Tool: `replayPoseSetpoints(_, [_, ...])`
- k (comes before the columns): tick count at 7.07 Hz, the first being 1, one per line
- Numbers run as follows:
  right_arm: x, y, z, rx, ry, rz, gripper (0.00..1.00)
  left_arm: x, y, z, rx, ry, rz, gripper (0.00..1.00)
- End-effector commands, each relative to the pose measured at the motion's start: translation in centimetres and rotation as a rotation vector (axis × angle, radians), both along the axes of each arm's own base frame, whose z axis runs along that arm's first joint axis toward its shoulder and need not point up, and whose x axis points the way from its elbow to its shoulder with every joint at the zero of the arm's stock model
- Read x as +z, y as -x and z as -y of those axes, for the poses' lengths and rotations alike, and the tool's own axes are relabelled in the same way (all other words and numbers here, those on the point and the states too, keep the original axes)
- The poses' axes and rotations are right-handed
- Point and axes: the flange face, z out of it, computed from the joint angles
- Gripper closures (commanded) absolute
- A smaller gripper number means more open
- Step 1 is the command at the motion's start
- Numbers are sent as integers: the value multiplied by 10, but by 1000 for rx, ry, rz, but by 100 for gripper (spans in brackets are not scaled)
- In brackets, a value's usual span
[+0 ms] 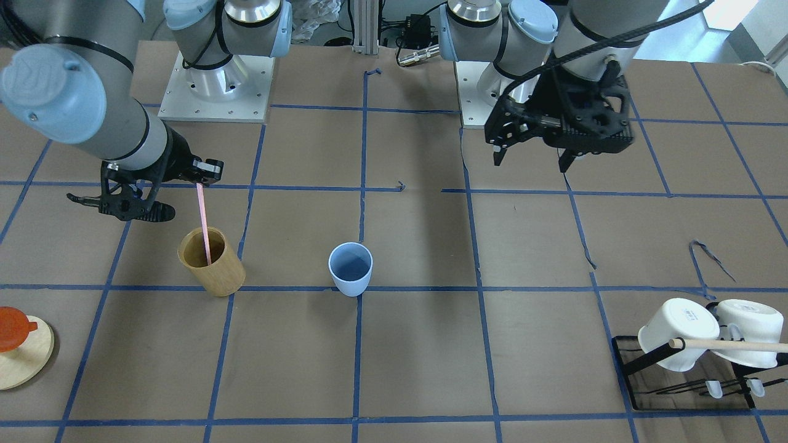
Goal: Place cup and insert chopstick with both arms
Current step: 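Release the blue cup and raise the left gripper while the right gripper grasps the chopstick, then lift the pink chopstick out of the tan cup with the right gripper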
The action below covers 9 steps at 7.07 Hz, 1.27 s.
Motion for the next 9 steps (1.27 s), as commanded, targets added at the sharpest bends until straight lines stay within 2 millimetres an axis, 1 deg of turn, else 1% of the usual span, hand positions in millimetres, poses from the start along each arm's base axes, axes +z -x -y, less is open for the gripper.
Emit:
replayPoseSetpoints(1, [50, -2, -2, -1, -18, 11, 100, 5, -18, -2, -11, 18, 0, 0])
replayPoseSetpoints(2, [72, -4, -7, 2, -20, 11, 100, 8, -20, 2, -2, 43, 1, 0])
replayPoseSetpoints(3, [100, -9, -15, 12, -27, 12, 100, 10, -23, 3, 26, 49, 1, 0])
replayPoseSetpoints(4, [130, -23, -22, 18, -8, 48, 100, 12, -23, 5, 93, 49, 1, 0])
replayPoseSetpoints(5, [144, -47, -24, 25, 10, 111, 100, 10, -23, 7, 107, 46, -2, 0])
replayPoseSetpoints(6, [140, -63, -24, -52, -12, 145, 100, 9, -20, 7, 124, 44, -2, 0])
replayPoseSetpoints(7, [128, -83, -16, -138, -50, 172, 100, 7, -18, 7, 171, 39, -4, 0])
replayPoseSetpoints(8, [115, -112, -9, -217, -75, 163, 100, 7, -11, 5, 173, 38, -6, 0])
replayPoseSetpoints(9, [99, -151, -4, -277, -87, 150, 100, 7, -6, 2, 160, 37, 5, 0])
